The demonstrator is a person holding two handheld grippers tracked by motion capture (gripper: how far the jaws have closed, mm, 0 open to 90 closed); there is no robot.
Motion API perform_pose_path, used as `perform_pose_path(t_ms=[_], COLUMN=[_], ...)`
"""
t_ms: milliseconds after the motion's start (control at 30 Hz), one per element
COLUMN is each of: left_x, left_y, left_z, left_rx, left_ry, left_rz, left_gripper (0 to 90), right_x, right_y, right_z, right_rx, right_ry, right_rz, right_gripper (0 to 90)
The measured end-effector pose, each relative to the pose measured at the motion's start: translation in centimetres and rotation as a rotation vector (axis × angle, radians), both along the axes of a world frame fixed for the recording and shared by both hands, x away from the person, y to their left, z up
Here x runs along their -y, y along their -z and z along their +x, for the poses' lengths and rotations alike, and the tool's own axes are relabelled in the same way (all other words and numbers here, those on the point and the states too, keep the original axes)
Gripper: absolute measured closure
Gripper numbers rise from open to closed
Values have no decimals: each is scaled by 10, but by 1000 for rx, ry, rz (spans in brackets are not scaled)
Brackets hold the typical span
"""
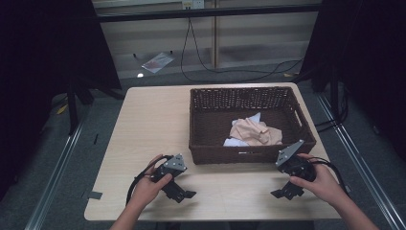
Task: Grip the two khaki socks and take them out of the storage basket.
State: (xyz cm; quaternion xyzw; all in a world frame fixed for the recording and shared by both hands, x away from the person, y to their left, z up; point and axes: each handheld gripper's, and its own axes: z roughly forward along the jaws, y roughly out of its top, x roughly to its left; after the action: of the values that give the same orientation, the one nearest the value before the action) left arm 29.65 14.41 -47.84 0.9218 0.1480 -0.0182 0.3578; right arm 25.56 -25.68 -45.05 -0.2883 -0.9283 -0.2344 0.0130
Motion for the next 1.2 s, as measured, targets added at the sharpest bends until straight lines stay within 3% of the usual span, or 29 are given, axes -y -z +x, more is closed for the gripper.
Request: perform_pose_path(t_ms=[300, 533, 667, 700, 800, 867, 1100, 1200], left_x=[0, 0, 0, 0, -1, 0, -1, -1], left_y=[-1, -1, 0, 0, -1, 0, 0, -1], left_z=[1, 1, 0, 1, 2, 1, 1, 2], left_rx=[-1, -4, -9, -9, -4, -4, -11, -6], left_ry=[1, -5, -6, -3, 5, -12, -5, -3], left_rz=[11, 6, 2, 2, 13, -7, -1, 4], left_gripper=[23, 23, 23, 23, 23, 23, 23, 23], right_x=[-8, -21, -23, -26, -29, -30, -34, -35], right_y=[-4, -10, -14, -17, -20, -25, -41, -55], right_z=[4, 9, 12, 13, 14, 17, 22, 27], right_rx=[-15, -76, -98, -103, -107, -105, -111, -123], right_ry=[-22, -44, -58, -73, -81, -100, -114, -110], right_rz=[-33, -175, -184, -224, -252, -253, -263, -247], right_gripper=[55, 64, 64, 68, 66, 65, 67, 69])
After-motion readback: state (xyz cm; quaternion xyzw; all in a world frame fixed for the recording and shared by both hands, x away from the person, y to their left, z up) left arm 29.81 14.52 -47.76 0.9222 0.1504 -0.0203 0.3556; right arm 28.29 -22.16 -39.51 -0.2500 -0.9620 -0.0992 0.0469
